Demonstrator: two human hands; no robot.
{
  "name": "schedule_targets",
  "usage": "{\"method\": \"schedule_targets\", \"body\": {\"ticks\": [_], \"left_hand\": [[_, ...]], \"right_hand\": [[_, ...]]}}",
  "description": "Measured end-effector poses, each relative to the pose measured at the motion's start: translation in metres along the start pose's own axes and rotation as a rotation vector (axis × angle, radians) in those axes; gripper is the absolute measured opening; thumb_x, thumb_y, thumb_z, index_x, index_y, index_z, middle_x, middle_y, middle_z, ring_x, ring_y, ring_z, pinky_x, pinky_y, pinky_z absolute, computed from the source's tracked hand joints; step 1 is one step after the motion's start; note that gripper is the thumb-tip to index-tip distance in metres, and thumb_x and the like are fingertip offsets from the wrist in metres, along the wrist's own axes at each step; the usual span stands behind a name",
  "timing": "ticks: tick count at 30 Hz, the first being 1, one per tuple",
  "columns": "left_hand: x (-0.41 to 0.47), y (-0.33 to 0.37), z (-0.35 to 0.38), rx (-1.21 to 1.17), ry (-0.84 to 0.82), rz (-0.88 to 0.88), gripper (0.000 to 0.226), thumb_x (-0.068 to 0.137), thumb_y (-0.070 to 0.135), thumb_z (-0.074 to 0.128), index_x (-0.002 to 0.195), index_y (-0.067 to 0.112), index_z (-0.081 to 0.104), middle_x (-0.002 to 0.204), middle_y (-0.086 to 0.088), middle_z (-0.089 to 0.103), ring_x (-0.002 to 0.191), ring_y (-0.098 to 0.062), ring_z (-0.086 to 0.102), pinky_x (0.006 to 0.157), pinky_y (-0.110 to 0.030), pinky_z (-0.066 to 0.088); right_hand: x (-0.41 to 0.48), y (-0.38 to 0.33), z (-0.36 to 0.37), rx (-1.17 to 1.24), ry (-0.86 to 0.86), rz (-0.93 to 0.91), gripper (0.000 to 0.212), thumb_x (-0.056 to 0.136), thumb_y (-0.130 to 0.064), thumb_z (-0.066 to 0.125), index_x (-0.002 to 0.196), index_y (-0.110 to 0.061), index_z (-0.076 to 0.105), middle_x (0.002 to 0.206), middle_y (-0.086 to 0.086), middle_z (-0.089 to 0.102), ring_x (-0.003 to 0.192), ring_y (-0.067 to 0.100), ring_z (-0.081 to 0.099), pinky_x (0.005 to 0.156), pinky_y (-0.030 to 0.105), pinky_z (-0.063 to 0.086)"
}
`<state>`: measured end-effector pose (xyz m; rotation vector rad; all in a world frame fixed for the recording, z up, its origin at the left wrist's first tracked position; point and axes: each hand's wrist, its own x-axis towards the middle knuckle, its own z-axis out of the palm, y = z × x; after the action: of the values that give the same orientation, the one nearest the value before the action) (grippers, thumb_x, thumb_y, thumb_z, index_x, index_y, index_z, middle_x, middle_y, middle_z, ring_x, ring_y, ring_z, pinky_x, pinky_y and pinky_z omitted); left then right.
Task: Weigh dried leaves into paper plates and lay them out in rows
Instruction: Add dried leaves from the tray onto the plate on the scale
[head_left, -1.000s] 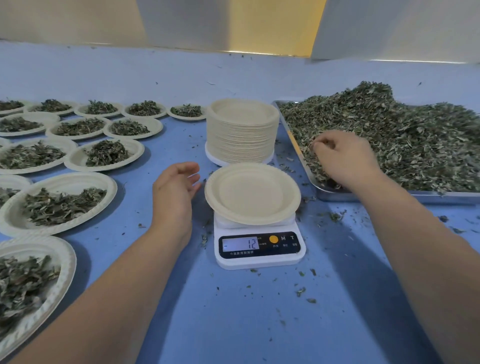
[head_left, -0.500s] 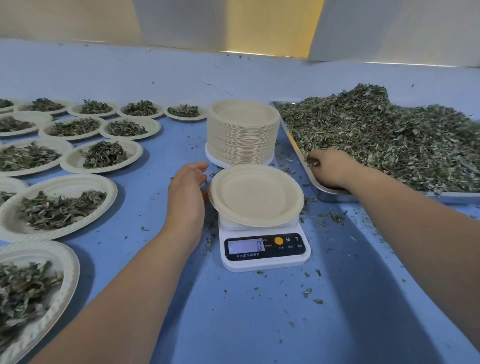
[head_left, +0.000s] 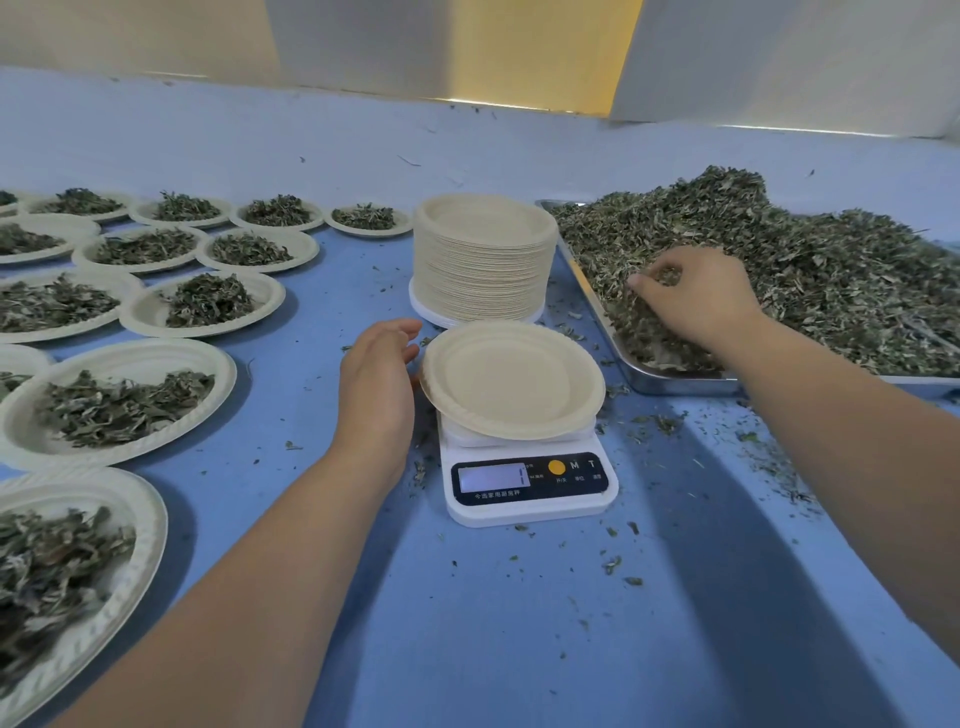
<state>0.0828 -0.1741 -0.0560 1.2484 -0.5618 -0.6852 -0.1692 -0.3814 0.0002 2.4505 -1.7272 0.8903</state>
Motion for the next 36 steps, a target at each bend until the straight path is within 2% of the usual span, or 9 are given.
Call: {"method": "schedule_targets", "body": {"ticks": [4,7,11,15,18,23,26,32,36], "left_hand": [[-0.002,0.002,0.000,-0.001,-0.003,-0.009,0.028,0.098,0.022,0.044,0.097,0.029,0.071,0.116,0.011,0.068,0.110,-0.001,0.063,0.081,-0.025,0.050],[-0.003,0.003,0.000,0.001,0.000,-0.008,0.028,0.099,0.021,0.044,0.097,0.028,0.071,0.116,0.011,0.068,0.109,-0.001,0.063,0.079,-0.025,0.050],[-0.002,0.003,0.001,0.013,-0.005,-0.018,0.027,0.099,0.022,0.044,0.096,0.028,0.071,0.114,0.010,0.069,0.111,-0.003,0.064,0.084,-0.028,0.052],[-0.002,0.003,0.001,0.021,-0.006,-0.019,0.028,0.099,0.022,0.044,0.097,0.027,0.071,0.113,0.011,0.069,0.111,-0.004,0.065,0.080,-0.027,0.052],[-0.002,0.001,0.001,0.045,-0.018,0.001,0.028,0.094,0.027,0.045,0.098,0.029,0.072,0.116,0.012,0.069,0.112,-0.003,0.064,0.090,-0.030,0.052],[0.000,0.000,0.000,0.044,-0.021,-0.020,0.028,0.097,0.028,0.045,0.100,0.029,0.073,0.114,0.013,0.071,0.104,0.003,0.066,0.084,-0.027,0.049],[0.001,0.001,0.000,0.030,-0.025,-0.032,0.027,0.097,0.028,0.046,0.099,0.030,0.073,0.112,0.014,0.071,0.103,0.004,0.067,0.079,-0.024,0.048],[0.000,0.000,-0.001,0.036,-0.033,-0.037,0.028,0.091,0.035,0.048,0.101,0.030,0.074,0.117,0.008,0.072,0.110,-0.005,0.067,0.088,-0.030,0.051],[0.000,0.000,0.000,0.034,-0.023,-0.053,0.025,0.096,0.030,0.049,0.100,0.028,0.074,0.118,0.003,0.071,0.111,-0.010,0.067,0.088,-0.032,0.054]], "right_hand": [[-0.007,-0.002,0.005,-0.013,-0.161,0.024,0.037,0.095,-0.050,0.061,0.082,-0.018,0.073,0.063,0.008,0.068,0.057,0.026,0.064,0.053,0.027,0.052],[-0.005,-0.005,0.000,0.099,-0.028,0.065,0.027,0.093,-0.035,0.061,0.077,-0.018,0.074,0.058,0.000,0.067,0.044,0.011,0.057,0.043,0.019,0.046],[-0.003,-0.010,-0.009,0.266,0.095,0.125,0.024,0.092,-0.034,0.057,0.074,-0.026,0.072,0.055,-0.002,0.067,0.047,0.018,0.066,0.054,0.026,0.055],[-0.015,-0.004,-0.002,0.195,-0.144,0.133,0.020,0.096,-0.032,0.064,0.081,-0.022,0.074,0.051,-0.006,0.065,0.043,0.012,0.064,0.041,0.020,0.047],[-0.014,-0.006,-0.002,0.204,-0.043,0.121,0.025,0.096,-0.036,0.062,0.080,-0.022,0.073,0.057,-0.003,0.066,0.042,0.012,0.059,0.043,0.018,0.042],[-0.006,-0.040,-0.021,0.375,0.066,0.013,0.019,0.095,-0.039,0.062,0.083,-0.029,0.073,0.066,-0.002,0.070,0.045,0.015,0.065,0.051,0.029,0.052],[-0.002,-0.071,-0.034,0.611,0.093,0.013,0.020,0.090,-0.039,0.069,0.079,-0.025,0.077,0.074,-0.005,0.073,0.067,0.018,0.071,0.067,0.037,0.061],[-0.023,-0.131,-0.040,0.821,-0.075,-0.107,0.015,0.088,-0.033,0.073,0.079,-0.024,0.079,0.079,-0.010,0.076,0.078,0.008,0.071,0.073,0.021,0.056],[-0.056,-0.148,-0.021,0.482,-0.342,-0.306,0.012,0.094,-0.033,0.067,0.100,-0.025,0.076,0.083,-0.015,0.072,0.073,-0.006,0.063,0.070,0.013,0.048]]}}
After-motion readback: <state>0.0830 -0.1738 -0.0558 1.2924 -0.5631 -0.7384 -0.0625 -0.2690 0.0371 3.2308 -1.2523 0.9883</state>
